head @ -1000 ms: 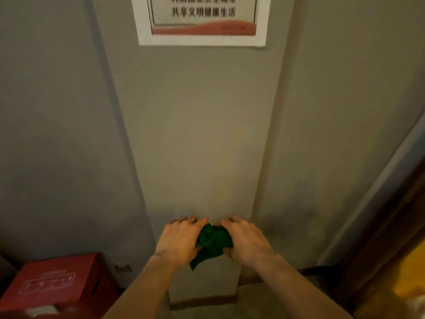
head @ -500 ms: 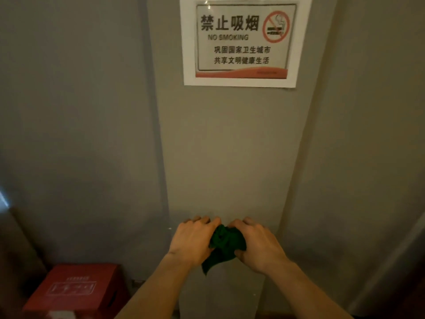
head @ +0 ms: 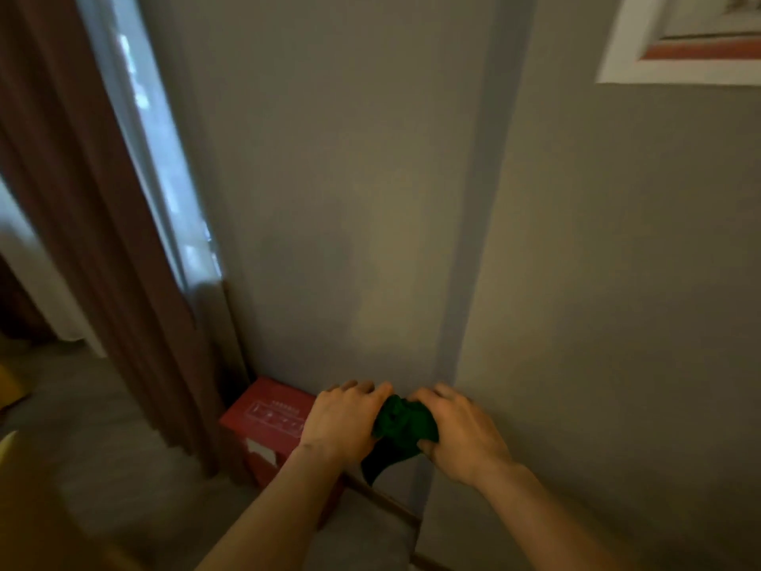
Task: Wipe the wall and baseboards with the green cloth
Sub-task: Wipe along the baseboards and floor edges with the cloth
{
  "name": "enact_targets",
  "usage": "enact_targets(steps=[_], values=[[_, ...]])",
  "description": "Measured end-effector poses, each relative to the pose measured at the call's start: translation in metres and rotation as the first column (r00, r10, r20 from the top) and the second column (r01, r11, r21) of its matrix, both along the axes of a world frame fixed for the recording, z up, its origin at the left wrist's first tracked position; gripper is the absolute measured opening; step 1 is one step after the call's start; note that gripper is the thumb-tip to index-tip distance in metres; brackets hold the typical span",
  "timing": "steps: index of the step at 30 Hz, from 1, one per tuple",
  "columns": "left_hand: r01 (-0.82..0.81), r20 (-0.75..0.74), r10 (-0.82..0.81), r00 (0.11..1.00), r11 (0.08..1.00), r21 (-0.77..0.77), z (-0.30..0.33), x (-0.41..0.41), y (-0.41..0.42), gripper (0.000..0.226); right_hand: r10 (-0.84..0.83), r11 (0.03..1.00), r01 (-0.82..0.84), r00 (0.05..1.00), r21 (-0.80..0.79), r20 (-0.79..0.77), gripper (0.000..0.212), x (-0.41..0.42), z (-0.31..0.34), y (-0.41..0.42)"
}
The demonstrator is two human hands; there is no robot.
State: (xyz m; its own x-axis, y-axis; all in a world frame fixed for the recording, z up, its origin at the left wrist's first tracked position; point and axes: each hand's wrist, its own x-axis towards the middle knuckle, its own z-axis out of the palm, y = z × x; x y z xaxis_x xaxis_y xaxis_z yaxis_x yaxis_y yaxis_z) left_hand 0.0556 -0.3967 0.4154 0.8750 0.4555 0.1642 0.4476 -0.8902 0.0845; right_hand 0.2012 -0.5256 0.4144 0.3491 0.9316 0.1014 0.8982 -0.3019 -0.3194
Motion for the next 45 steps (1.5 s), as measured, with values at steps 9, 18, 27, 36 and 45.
enact_targets(steps=[9, 18, 27, 36, 45], values=[[-0.199, 0.013, 0.200, 0.980, 0.979, -0.044, -0.047, -0.072, 0.181, 0.051, 0.162, 0.986, -0.162, 0.987, -0.028, 0.002, 0.054, -0.053, -0.039, 0.205], [-0.261, -0.026, 0.259, 0.965, 0.957, -0.127, -0.117, -0.074, 0.303, 0.067, 0.146, 0.984, -0.155, 0.983, -0.081, -0.114, 0.060, -0.053, -0.109, 0.335], [-0.341, -0.119, 0.322, 0.939, 0.915, -0.217, -0.243, -0.046, 0.356, 0.066, 0.139, 0.967, -0.177, 0.970, -0.181, -0.201, 0.059, -0.022, -0.231, 0.395], [-0.399, -0.196, 0.362, 0.911, 0.893, -0.209, -0.372, -0.030, 0.394, 0.073, 0.094, 0.954, -0.146, 0.975, -0.262, -0.202, 0.062, -0.013, -0.352, 0.437], [-0.389, -0.215, 0.334, 0.918, 0.862, -0.323, -0.465, -0.042, 0.386, 0.087, 0.108, 0.902, -0.210, 0.956, -0.377, -0.272, 0.073, -0.029, -0.451, 0.440]])
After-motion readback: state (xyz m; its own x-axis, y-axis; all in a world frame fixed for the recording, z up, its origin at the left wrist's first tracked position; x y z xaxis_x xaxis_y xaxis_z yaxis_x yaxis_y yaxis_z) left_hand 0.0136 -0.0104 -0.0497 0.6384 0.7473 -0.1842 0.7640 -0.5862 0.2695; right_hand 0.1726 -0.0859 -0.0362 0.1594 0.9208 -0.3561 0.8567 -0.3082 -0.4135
